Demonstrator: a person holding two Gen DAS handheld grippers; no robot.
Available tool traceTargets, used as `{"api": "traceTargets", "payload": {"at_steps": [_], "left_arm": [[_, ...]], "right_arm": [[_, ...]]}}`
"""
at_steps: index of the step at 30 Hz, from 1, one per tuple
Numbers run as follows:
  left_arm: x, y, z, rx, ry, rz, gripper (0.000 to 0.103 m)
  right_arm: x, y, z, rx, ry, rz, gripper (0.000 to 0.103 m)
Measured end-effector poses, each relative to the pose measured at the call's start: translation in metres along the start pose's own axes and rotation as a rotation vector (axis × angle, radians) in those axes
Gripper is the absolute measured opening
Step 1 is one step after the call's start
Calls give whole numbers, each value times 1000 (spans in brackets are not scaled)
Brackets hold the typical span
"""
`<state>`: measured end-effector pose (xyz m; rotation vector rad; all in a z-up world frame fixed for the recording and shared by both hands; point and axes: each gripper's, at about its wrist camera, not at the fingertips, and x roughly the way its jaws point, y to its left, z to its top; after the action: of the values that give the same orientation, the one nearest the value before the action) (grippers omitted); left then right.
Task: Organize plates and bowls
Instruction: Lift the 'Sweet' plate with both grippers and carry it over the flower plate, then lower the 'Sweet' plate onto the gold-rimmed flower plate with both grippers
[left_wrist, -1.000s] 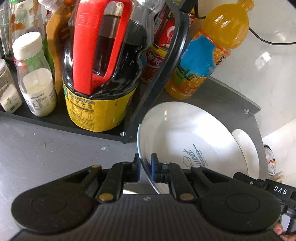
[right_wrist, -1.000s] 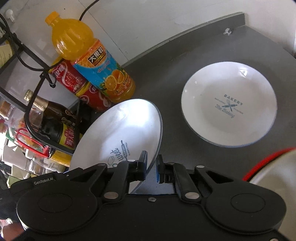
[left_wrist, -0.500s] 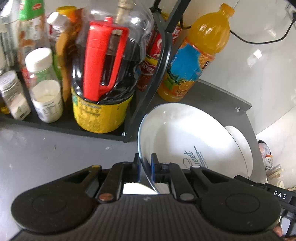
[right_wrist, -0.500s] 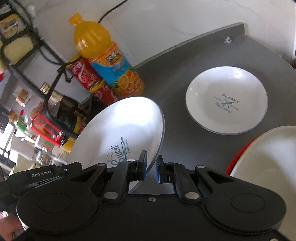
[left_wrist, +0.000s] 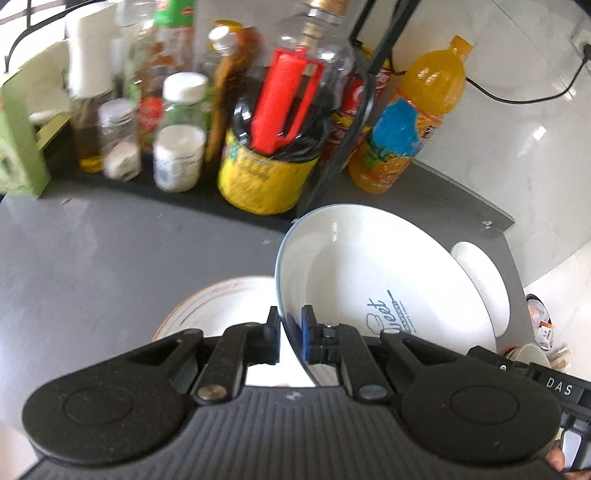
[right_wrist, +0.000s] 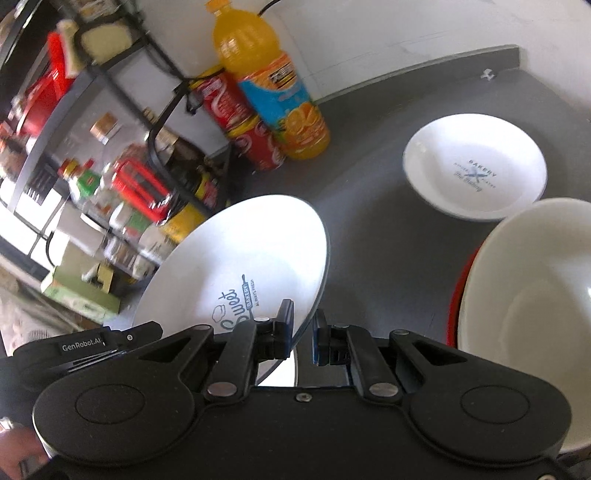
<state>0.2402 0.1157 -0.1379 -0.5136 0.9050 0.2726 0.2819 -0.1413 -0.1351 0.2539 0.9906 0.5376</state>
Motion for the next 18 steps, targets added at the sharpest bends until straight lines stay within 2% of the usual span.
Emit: {"api": "traceTargets", "payload": {"at_steps": [10,18], "left_arm": [[-23,25,-37,-61,6,35,9],[-22,37,-52,-85,29,48,9]], "right_arm": [[-4,11,-29,-41,38,8,9],[2,14,-43,-49,69,0,9]]}}
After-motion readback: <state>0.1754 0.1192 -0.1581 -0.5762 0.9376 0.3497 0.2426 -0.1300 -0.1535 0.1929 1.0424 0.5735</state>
